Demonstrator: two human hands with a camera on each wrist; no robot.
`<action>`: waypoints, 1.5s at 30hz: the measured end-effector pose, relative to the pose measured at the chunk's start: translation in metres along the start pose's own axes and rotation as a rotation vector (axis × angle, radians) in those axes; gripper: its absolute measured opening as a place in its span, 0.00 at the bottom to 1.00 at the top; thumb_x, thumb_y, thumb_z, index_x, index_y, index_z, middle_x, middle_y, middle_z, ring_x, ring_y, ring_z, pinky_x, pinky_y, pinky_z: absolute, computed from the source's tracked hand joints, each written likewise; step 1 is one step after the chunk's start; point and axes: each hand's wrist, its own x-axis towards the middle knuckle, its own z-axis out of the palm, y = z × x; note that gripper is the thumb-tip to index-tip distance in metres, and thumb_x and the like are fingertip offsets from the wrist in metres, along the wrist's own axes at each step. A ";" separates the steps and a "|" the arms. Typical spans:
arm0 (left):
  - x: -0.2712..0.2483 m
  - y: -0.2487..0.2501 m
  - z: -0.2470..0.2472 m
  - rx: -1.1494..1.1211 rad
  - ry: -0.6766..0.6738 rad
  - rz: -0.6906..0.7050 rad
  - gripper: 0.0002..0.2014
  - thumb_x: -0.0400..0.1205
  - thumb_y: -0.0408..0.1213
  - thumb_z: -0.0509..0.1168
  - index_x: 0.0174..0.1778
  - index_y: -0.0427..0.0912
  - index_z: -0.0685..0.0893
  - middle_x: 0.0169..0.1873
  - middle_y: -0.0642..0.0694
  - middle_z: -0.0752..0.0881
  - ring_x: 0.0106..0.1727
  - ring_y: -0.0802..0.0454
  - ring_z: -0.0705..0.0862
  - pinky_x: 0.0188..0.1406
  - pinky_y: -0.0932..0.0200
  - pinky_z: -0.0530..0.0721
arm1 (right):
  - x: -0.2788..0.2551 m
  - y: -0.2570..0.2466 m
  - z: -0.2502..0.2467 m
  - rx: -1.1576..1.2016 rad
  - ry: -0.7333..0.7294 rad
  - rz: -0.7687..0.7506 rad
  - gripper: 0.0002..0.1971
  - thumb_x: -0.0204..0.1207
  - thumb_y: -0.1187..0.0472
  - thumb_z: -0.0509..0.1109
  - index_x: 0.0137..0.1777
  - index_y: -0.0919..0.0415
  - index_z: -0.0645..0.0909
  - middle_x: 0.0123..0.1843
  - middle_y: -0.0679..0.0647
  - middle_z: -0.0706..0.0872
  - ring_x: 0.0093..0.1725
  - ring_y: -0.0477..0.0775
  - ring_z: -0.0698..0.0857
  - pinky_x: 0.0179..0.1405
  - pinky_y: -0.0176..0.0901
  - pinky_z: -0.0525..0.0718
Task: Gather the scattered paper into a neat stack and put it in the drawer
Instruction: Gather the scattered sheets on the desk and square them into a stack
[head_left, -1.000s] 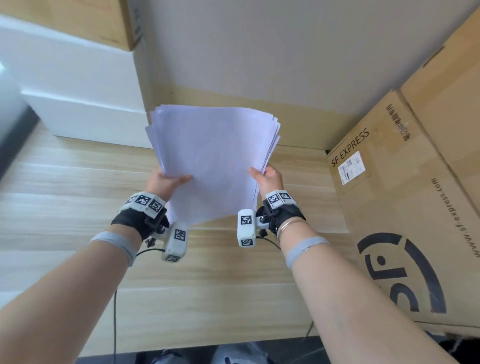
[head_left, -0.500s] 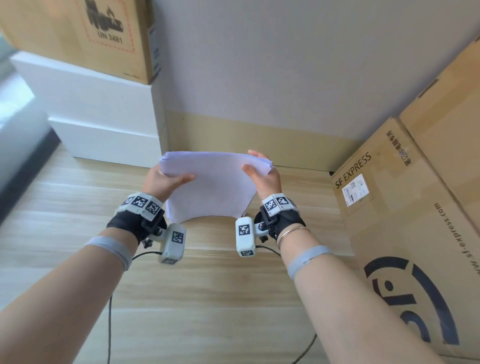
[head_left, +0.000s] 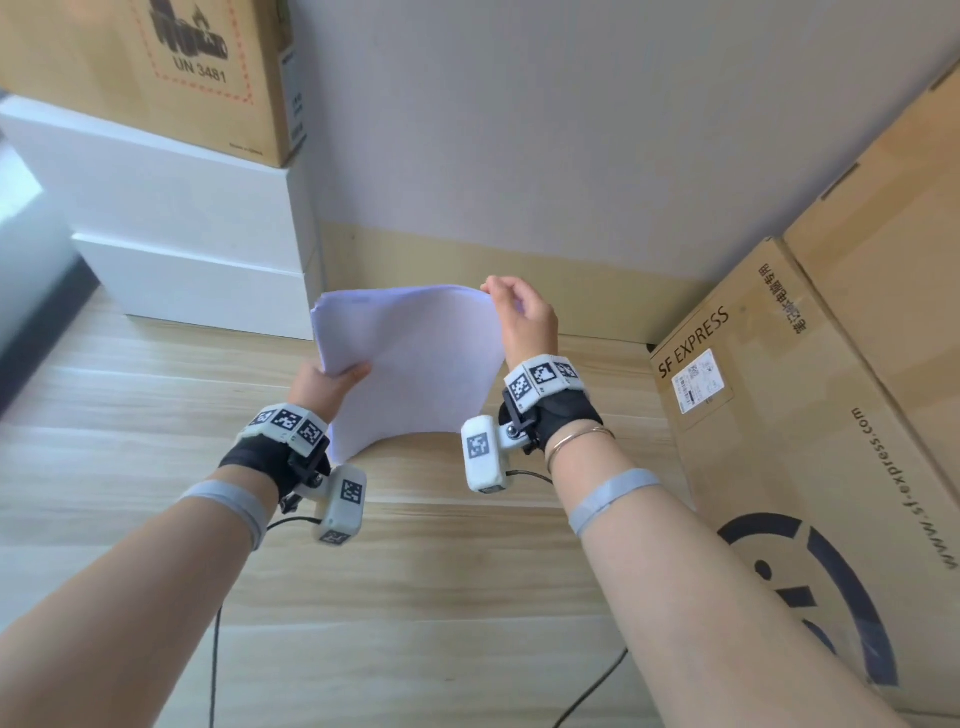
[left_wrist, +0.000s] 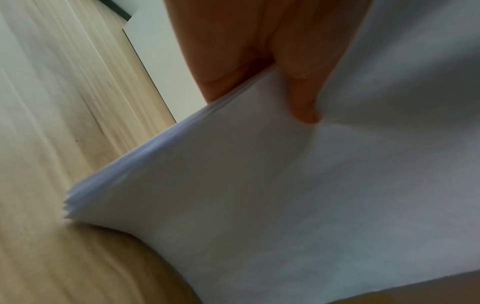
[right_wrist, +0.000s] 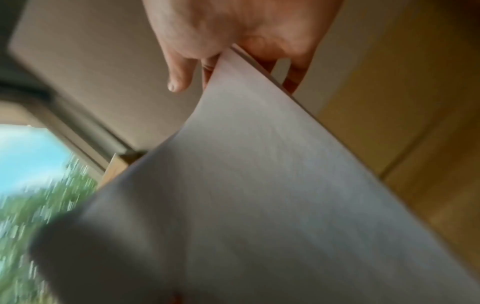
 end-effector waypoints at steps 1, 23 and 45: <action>0.002 0.001 0.001 0.006 0.011 0.002 0.19 0.78 0.39 0.68 0.59 0.28 0.81 0.47 0.38 0.80 0.49 0.45 0.78 0.49 0.52 0.74 | 0.001 -0.002 -0.002 -0.181 -0.047 -0.072 0.11 0.77 0.53 0.69 0.43 0.61 0.85 0.37 0.51 0.85 0.40 0.47 0.80 0.41 0.31 0.72; 0.008 -0.048 -0.039 -0.271 -0.160 -0.122 0.23 0.78 0.16 0.59 0.25 0.41 0.90 0.22 0.53 0.90 0.28 0.60 0.89 0.36 0.71 0.88 | 0.003 0.041 -0.054 -0.018 -0.114 0.218 0.12 0.71 0.69 0.75 0.53 0.68 0.83 0.52 0.55 0.90 0.50 0.47 0.89 0.59 0.48 0.85; -0.004 -0.070 0.027 0.061 0.064 -0.084 0.26 0.71 0.34 0.75 0.64 0.30 0.78 0.53 0.35 0.83 0.54 0.42 0.81 0.49 0.53 0.75 | -0.074 0.145 -0.030 0.081 -0.070 0.548 0.18 0.68 0.71 0.78 0.58 0.67 0.82 0.50 0.53 0.84 0.51 0.48 0.82 0.40 0.29 0.78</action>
